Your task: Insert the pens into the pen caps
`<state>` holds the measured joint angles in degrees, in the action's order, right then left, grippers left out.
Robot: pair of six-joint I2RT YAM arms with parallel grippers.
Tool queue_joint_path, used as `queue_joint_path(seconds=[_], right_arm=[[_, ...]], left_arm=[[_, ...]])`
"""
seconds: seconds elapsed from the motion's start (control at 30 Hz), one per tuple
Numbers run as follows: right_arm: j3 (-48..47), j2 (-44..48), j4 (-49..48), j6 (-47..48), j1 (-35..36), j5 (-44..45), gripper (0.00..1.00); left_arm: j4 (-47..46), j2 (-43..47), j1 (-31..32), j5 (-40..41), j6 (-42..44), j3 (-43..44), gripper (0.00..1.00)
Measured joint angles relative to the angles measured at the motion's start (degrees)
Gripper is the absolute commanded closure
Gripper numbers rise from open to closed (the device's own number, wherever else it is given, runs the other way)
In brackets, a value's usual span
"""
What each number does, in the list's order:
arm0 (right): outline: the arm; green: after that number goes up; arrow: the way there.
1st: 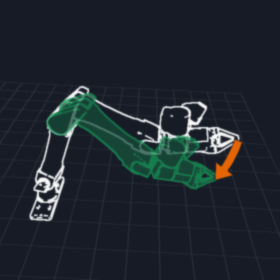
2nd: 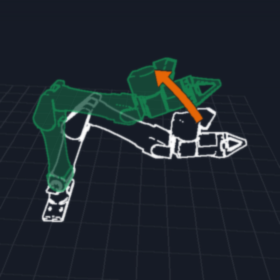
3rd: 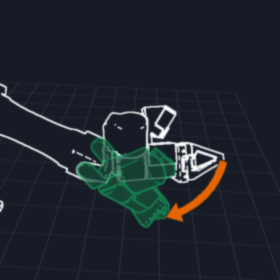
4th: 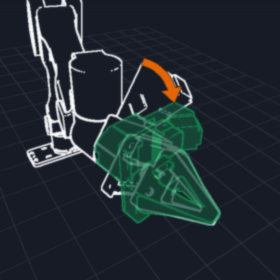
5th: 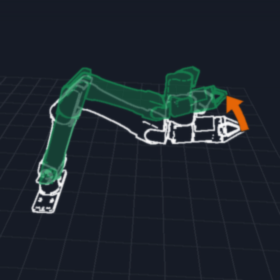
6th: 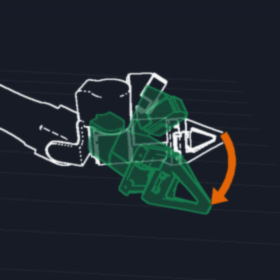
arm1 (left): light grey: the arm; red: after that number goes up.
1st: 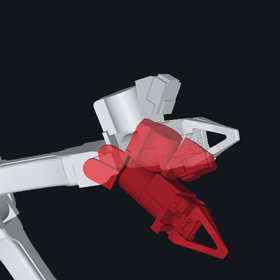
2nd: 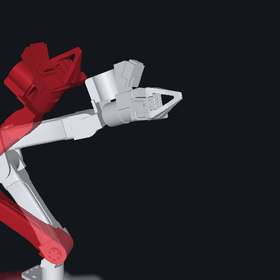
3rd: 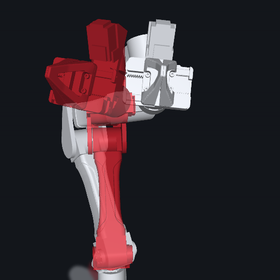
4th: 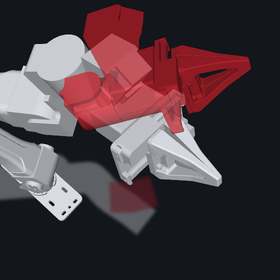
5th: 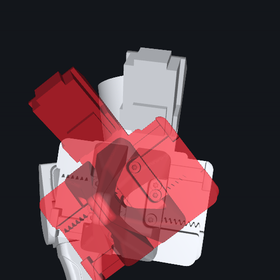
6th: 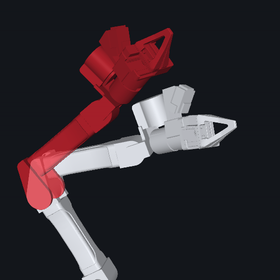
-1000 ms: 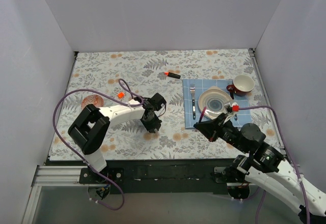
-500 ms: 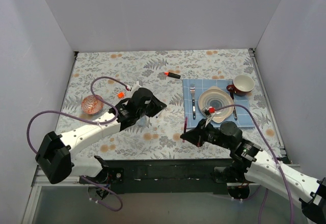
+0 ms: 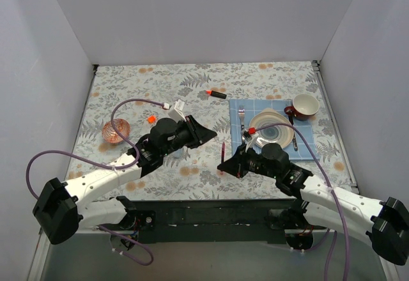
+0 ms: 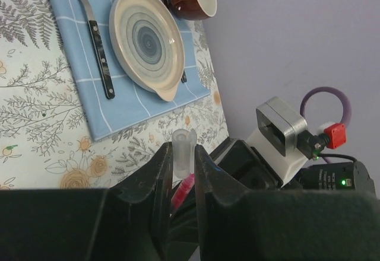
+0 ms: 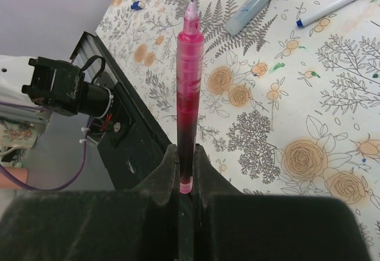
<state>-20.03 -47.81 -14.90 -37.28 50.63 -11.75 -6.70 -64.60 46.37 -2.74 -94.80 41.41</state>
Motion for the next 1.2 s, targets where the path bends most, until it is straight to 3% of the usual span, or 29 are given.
queue_joint_path(seconds=[0.4, 1.2], right_arm=[[0.0, -2.49, -4.0, -1.97, 0.0, -3.1, 0.99], [1.2, -3.17, -6.71, -4.55, 0.0, -5.4, 0.99]], left_arm=[[-4.52, 0.76, 0.0, -4.13, 1.68, -2.64, 1.0], [-4.39, 1.29, 0.0, -3.82, 4.63, -2.03, 1.0]])
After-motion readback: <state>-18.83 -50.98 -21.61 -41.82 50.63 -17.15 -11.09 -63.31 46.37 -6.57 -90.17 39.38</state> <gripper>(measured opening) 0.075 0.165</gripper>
